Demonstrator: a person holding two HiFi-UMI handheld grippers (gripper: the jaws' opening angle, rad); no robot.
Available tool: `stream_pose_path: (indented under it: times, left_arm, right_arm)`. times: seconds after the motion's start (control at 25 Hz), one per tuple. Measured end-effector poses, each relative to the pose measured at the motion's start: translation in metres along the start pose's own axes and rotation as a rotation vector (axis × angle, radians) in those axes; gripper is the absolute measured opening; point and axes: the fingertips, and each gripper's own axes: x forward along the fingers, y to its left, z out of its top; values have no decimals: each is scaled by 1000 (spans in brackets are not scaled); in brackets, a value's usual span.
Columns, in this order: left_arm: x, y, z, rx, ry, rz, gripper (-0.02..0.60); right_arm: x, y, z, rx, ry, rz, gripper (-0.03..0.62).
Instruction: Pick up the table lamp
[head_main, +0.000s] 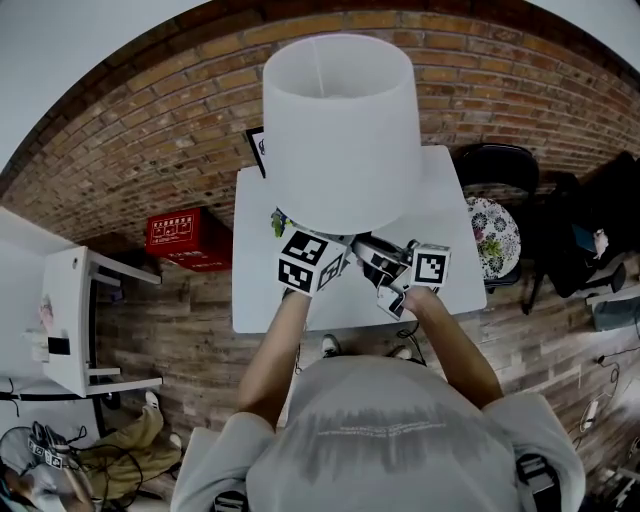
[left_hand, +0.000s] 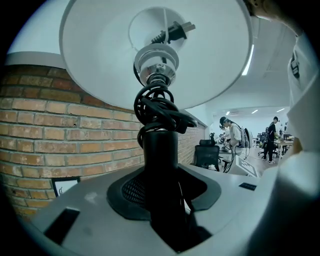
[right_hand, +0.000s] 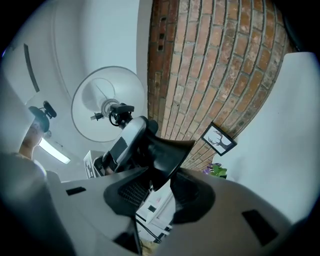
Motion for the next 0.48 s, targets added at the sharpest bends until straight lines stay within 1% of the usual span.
stream_pose_path:
  times: [0.2, 0.32, 0.48]
  left_arm:
    - [-4, 3, -4, -17, -2, 9, 161]
    - [-4, 2, -7, -20, 2, 8, 161]
    - [-4, 2, -10, -21, 9, 3, 161]
  right_arm:
    - [4, 3, -4, -3, 16, 1, 112]
    - [1, -3, -9, 6, 24, -26, 110]
    - [1, -6, -12, 10, 28, -31, 110]
